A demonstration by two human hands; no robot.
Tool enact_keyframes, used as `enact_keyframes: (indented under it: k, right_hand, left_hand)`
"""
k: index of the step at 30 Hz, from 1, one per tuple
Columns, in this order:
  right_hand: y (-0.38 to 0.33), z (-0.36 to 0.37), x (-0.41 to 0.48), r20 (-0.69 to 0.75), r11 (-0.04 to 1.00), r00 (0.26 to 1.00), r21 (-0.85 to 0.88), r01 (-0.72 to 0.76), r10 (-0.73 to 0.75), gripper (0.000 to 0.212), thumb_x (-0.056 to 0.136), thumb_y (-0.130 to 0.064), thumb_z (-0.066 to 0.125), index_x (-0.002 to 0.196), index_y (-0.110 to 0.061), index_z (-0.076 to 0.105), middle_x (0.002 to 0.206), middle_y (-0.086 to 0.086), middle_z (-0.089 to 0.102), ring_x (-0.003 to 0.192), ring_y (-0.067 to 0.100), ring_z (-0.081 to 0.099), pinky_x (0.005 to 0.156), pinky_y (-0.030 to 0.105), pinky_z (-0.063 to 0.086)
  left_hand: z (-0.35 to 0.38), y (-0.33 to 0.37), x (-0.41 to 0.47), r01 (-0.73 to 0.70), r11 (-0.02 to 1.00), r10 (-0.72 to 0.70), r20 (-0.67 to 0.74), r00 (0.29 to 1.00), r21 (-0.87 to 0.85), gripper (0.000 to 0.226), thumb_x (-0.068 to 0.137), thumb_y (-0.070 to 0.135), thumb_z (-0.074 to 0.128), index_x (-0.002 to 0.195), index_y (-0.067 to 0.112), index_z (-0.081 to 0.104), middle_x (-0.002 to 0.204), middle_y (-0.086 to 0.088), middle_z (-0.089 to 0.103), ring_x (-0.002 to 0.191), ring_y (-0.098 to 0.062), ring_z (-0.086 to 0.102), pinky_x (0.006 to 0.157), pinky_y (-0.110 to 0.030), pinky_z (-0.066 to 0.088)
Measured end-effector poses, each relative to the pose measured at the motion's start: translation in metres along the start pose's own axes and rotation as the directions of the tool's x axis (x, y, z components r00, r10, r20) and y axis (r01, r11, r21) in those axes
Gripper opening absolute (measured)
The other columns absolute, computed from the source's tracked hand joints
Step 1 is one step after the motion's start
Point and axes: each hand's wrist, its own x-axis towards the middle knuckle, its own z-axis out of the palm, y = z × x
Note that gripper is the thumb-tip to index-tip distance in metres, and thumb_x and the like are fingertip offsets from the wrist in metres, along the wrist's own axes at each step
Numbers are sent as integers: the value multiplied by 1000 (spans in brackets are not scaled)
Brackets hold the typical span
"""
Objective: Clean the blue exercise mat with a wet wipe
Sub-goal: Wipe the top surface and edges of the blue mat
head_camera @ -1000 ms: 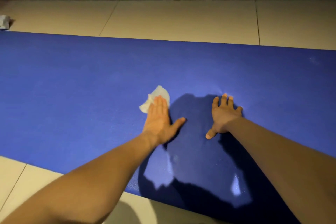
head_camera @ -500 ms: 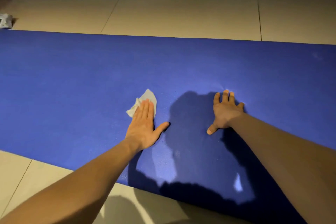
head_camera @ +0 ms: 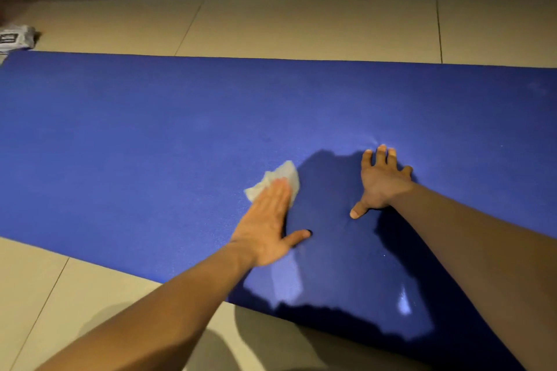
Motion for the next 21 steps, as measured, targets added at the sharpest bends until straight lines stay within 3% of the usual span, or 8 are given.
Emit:
enact_keyframes:
  k: [3, 5, 7, 9, 13, 17, 19, 21]
  right_hand:
    - [0, 0, -1, -2, 1000, 1000, 10, -5, 5, 157, 60, -67, 87, 156, -4, -21, 162, 24, -25, 151, 45, -19, 117, 68, 17]
    - [-1, 0, 0, 3, 1000, 1000, 14, -1, 1, 157, 60, -66, 87, 156, -3, -21, 162, 25, -25, 151, 46, -19, 117, 69, 17]
    - [-2, 0, 1, 0, 1000, 1000, 21, -3, 3, 158, 60, -65, 88, 156, -3, -21, 162, 25, -25, 151, 46, -19, 117, 70, 16]
    - [-3, -1, 1, 5, 1000, 1000, 20, -9, 8, 157, 61, -64, 88, 155, -3, -22, 162, 25, -25, 150, 47, -19, 116, 70, 16]
    - [-4, -1, 1, 7, 1000, 1000, 1, -10, 10, 157, 61, -65, 87, 155, -2, -21, 162, 26, -25, 150, 48, -17, 115, 70, 18]
    - [-1, 1, 1, -15, 1000, 1000, -17, -11, 11, 159, 58, -70, 86, 156, -4, -20, 163, 24, -23, 151, 46, -16, 114, 68, 22]
    - [-2, 2, 1, -22, 999, 1000, -29, -14, 13, 159, 57, -72, 85, 156, -4, -20, 163, 24, -23, 152, 46, -15, 114, 67, 23]
    - [-2, 2, 1, -30, 999, 999, -38, -19, 18, 160, 56, -73, 85, 157, -5, -19, 163, 23, -22, 152, 44, -15, 113, 66, 25]
  left_hand:
    - [0, -31, -17, 237, 971, -237, -51, 970, -15, 110, 89, 86, 18, 161, 8, -11, 166, -5, -25, 153, -17, -26, 124, -32, -16]
    - [1, -21, -18, 370, 921, -378, -51, 924, -125, 113, 88, 87, 23, 161, 9, -13, 167, -5, -25, 153, -16, -26, 124, -33, -16]
    - [4, 5, -11, 410, 880, -434, -55, 899, -239, 117, 86, 89, 27, 161, 9, -15, 167, -6, -25, 153, -18, -27, 125, -37, -15]
    - [8, 38, -5, 361, 898, -382, -41, 923, -251, 119, 86, 89, 30, 161, 7, -14, 166, -9, -25, 153, -21, -28, 125, -39, -15]
    - [17, 89, -9, 130, 989, -128, 35, 991, -64, 112, 91, 85, 23, 159, 5, -17, 164, -11, -29, 150, -25, -35, 125, -42, -15]
    - [20, 60, -20, -93, 995, 90, 65, 994, 48, 107, 93, 84, 21, 160, 8, -14, 166, -7, -27, 150, -18, -35, 127, -40, -9]
    - [17, 26, -30, -24, 1000, 24, 18, 1000, 11, 112, 88, 88, 22, 162, 10, -8, 168, -5, -23, 152, -16, -30, 126, -37, -10]
    - [15, -5, -43, 127, 991, -128, -20, 992, -30, 115, 84, 92, 16, 162, 11, -10, 168, -3, -23, 152, -14, -30, 125, -34, -14]
